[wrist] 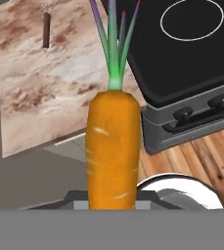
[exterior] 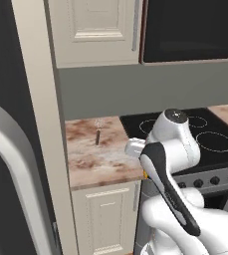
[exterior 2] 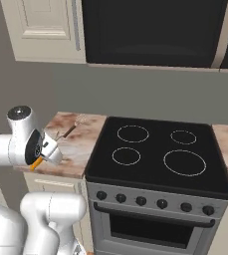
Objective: Place the garlic and carrot inside the fridge drawer. Close the drawer after placing the vegetables.
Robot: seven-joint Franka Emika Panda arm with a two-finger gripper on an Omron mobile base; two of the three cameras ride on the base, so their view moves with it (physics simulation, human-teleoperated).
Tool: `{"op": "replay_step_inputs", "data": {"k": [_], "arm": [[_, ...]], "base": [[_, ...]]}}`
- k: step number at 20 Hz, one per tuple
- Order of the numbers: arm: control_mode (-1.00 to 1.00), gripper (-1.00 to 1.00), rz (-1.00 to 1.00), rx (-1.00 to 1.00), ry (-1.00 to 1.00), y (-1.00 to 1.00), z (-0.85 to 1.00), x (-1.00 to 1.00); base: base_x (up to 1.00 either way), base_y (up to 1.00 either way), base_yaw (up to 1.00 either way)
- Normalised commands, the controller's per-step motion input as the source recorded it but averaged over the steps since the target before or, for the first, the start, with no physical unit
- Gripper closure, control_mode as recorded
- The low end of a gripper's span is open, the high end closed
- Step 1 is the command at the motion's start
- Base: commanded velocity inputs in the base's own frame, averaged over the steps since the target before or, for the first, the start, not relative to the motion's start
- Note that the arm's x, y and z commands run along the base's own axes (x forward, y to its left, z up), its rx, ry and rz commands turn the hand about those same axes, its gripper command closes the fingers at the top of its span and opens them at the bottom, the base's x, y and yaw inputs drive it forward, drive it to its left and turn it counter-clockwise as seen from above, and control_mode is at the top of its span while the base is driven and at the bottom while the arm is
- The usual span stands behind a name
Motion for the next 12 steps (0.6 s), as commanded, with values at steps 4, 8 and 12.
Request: {"op": "replay_step_inputs", "data": {"k": [4, 8, 12], "arm": [[-1.0, 1.0, 0.0, 0.01, 0.0, -0.99, 0.62, -0.52], [-1.0, 1.0, 0.0, 0.0, 0.0, -0.3, -0.03, -0.29], [-1.0, 1.0, 0.0, -0.04, 0.0, 0.07, -0.06, 0.0]], "base": [[0.0, 0.0, 0.0], [0.0, 0.0, 0.0], [0.0, 0.0, 0.0]]}}
